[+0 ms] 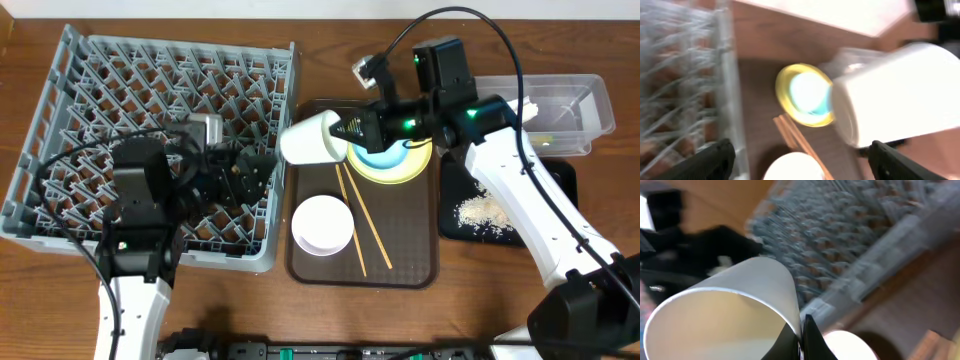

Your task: Sort waste into correct bins and load items into the dishwasher

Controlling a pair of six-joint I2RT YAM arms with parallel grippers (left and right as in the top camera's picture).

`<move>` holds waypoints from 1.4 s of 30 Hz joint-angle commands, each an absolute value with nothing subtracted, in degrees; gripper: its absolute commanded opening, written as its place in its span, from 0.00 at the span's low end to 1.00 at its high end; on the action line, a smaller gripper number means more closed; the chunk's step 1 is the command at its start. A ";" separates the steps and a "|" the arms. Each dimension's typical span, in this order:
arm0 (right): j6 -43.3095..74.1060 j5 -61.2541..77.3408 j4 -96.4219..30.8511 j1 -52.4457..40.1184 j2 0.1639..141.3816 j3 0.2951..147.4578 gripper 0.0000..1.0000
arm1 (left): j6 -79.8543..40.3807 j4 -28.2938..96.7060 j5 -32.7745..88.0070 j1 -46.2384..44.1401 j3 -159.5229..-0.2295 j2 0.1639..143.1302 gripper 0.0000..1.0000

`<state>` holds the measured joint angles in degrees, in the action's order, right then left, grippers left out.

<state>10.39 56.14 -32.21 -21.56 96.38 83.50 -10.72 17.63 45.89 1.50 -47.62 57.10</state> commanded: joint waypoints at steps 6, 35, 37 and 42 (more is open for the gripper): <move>16.23 78.17 -26.89 -21.45 96.38 83.77 0.01 | -11.77 4.08 75.07 1.69 -48.60 60.14 0.88; 16.29 81.25 -26.35 -24.29 96.38 83.77 0.11 | -14.26 -6.74 77.78 -1.74 -48.60 60.18 0.65; 16.25 81.06 -26.35 -24.14 96.38 83.77 0.22 | -14.22 -6.72 77.67 -1.69 -48.60 60.18 0.62; 15.77 73.32 -27.92 -20.29 96.38 83.77 0.38 | -10.20 -1.74 70.08 -0.12 -47.86 60.18 0.62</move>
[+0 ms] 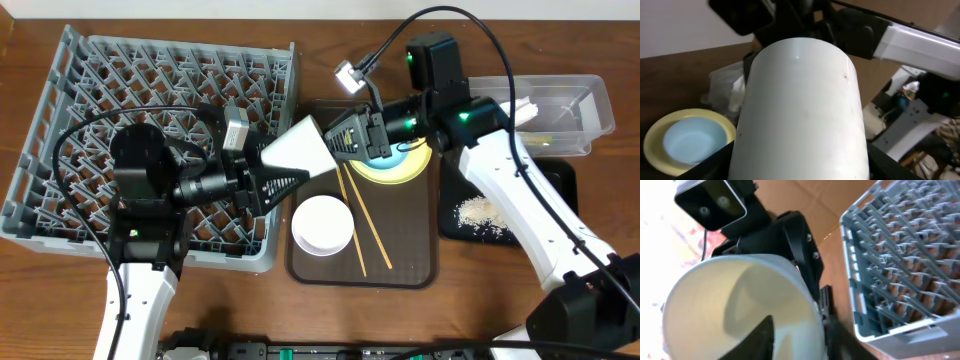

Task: Sort waste into correct bins and load items into the dishwasher
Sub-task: 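Place the white cup into the dish rack with the left gripper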

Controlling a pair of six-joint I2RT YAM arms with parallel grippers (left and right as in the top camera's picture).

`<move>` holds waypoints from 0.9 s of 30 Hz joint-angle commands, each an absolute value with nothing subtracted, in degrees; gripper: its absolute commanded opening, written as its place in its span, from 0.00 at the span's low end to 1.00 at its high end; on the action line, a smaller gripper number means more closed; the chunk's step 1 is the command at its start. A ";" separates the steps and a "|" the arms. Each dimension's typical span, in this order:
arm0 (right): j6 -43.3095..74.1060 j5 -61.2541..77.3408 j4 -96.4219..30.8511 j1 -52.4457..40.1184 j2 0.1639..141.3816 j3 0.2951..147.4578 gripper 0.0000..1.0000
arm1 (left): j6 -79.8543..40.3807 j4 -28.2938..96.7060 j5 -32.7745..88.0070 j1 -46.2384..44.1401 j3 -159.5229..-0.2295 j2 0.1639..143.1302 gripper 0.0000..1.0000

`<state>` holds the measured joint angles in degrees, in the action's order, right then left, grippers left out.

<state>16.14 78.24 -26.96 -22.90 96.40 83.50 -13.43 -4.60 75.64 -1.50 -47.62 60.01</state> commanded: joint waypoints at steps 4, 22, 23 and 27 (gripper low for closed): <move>14.90 55.00 -35.31 -16.78 96.38 83.77 0.49 | -5.54 8.25 60.55 3.73 -47.86 60.18 0.60; 4.12 19.38 -57.54 -9.89 90.30 84.77 0.55 | -6.48 51.16 9.30 17.72 -57.63 60.55 0.53; 4.12 19.35 -57.74 -9.78 90.32 84.77 0.55 | -6.48 51.44 9.08 17.72 -57.63 60.97 0.53; 4.12 19.42 -58.17 -9.82 90.35 84.75 0.56 | -6.50 51.81 10.94 17.72 -57.60 64.84 0.53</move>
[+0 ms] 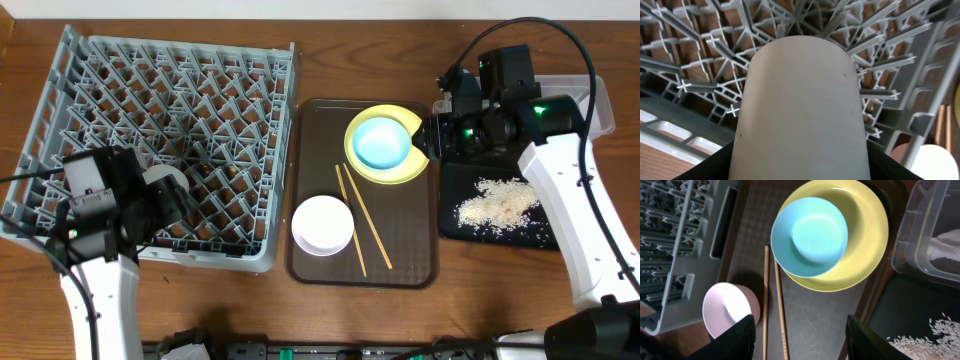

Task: Sort waste into correct bins and load items into the dishwasher
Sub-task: 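Place the white cup into the dish rack with the left gripper, then reach the left gripper to the tray and grasp the white bowl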

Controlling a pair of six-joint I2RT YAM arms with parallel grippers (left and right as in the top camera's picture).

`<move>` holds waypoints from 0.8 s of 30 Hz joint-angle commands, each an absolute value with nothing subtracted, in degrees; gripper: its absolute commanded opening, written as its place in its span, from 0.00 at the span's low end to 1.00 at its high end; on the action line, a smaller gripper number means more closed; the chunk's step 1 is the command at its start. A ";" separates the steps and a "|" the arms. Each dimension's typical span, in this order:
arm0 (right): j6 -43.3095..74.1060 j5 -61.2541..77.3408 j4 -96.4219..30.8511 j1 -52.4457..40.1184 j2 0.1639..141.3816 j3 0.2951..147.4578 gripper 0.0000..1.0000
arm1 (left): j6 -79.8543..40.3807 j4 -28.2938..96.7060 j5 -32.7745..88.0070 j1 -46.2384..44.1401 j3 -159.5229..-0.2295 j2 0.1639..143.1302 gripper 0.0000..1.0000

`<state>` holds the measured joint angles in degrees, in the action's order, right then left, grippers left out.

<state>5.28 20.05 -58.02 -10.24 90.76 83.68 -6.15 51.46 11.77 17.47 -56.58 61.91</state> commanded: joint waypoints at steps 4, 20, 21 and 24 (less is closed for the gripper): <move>4.10 19.49 -58.24 -9.80 90.35 84.73 0.57 | -6.50 51.86 13.06 17.69 -57.60 69.82 0.54; 3.97 19.46 -59.68 -9.80 90.35 84.73 0.62 | -6.55 49.23 13.06 17.69 -60.12 78.35 0.96; 3.97 19.46 -59.68 -9.80 90.35 84.73 0.62 | -7.09 49.54 13.10 17.65 -61.19 78.08 0.96; 3.97 19.49 -59.81 -9.80 90.35 84.73 0.70 | -8.01 50.26 17.58 16.62 -64.49 76.62 0.96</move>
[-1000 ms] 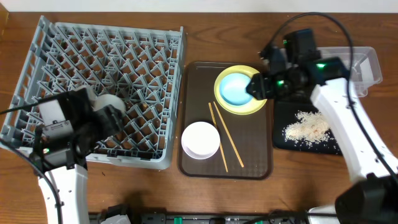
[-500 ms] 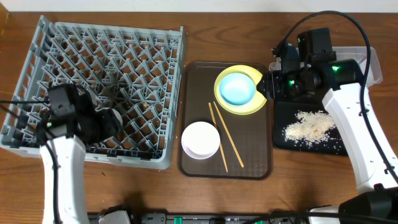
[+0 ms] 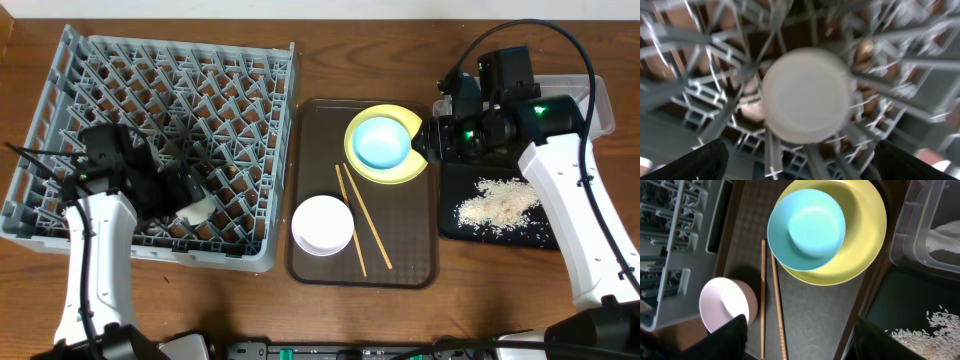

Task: Sort waste into correct bins and load items into the dishwasher
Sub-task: 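Reach the left gripper to the tray and grasp the white bowl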

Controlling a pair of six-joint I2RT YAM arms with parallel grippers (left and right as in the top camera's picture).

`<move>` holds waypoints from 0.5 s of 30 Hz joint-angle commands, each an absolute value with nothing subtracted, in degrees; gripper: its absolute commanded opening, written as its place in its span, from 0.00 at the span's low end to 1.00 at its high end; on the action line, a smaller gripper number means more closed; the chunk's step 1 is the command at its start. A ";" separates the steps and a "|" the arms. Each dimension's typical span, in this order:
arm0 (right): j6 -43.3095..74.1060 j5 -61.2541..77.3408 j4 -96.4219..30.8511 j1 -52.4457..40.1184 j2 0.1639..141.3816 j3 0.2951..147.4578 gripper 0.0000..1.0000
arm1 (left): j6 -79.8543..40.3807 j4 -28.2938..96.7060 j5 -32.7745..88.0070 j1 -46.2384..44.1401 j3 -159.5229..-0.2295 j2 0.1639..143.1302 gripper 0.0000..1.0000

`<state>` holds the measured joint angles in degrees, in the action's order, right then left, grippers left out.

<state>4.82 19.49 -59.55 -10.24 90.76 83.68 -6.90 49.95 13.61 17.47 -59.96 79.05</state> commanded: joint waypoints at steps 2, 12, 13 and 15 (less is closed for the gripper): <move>3.99 19.49 -59.81 -9.80 90.35 84.73 0.78 | -8.05 50.02 20.36 13.89 -64.86 74.85 0.96; 18.63 6.37 -61.28 -5.50 90.32 84.73 0.99 | -8.03 49.56 20.38 -15.53 -64.73 75.02 0.97; 18.63 7.31 -61.25 -4.78 90.32 84.73 0.99 | -8.01 49.15 20.38 -17.45 -64.62 75.24 0.97; 18.55 8.60 -61.84 -3.55 90.32 84.73 0.99 | -7.99 47.05 20.34 -22.87 -64.07 76.01 0.97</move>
